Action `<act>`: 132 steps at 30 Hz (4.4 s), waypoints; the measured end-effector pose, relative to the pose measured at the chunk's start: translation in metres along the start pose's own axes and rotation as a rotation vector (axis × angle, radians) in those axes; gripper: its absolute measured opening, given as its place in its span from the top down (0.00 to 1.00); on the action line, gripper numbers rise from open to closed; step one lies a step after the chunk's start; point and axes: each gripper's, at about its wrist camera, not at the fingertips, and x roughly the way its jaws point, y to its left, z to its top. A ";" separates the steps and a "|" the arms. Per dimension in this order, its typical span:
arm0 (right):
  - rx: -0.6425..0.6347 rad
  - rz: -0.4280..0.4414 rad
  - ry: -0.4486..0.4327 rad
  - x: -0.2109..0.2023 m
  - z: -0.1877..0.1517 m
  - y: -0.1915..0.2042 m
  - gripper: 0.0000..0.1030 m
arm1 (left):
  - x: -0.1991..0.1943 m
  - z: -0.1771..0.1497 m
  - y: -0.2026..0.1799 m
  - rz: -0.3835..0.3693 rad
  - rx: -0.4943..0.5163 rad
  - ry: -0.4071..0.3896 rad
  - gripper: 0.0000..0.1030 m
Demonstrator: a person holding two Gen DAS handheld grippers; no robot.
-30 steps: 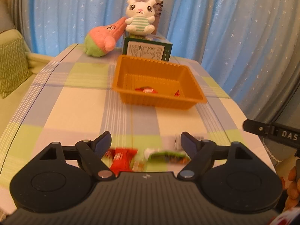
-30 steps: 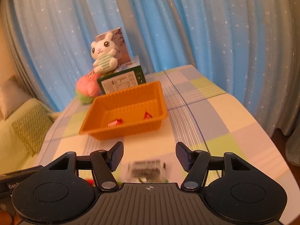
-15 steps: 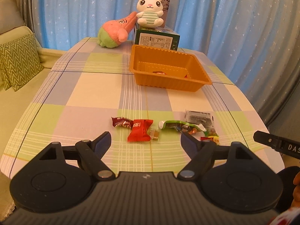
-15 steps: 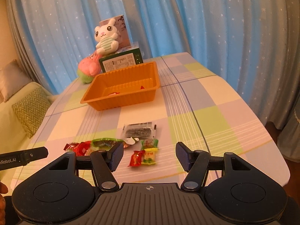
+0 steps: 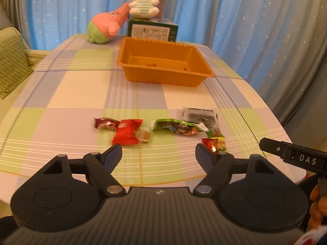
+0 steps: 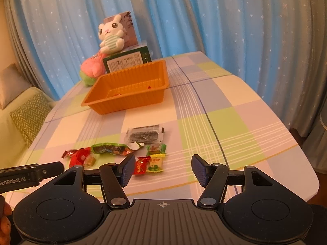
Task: Organize snacks
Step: 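Grasp another red candy packet with the left gripper while the right grasps the yellow-green candy, then carry both candies into the orange tray and open both grippers to release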
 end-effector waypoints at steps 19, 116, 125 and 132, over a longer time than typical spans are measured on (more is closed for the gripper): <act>0.167 -0.066 0.057 0.047 -0.017 -0.065 0.40 | 0.104 0.004 -0.063 -0.163 0.067 0.119 0.66; -0.111 0.089 -0.023 0.026 0.091 0.059 0.80 | -0.004 0.087 -0.007 -0.017 0.032 -0.045 0.81; -0.104 0.103 -0.018 0.090 0.138 0.054 0.80 | 0.048 0.137 0.015 -0.017 0.015 -0.045 0.81; -0.069 0.104 -0.015 0.142 0.168 0.051 0.80 | 0.094 0.172 0.030 -0.020 -0.005 -0.039 0.81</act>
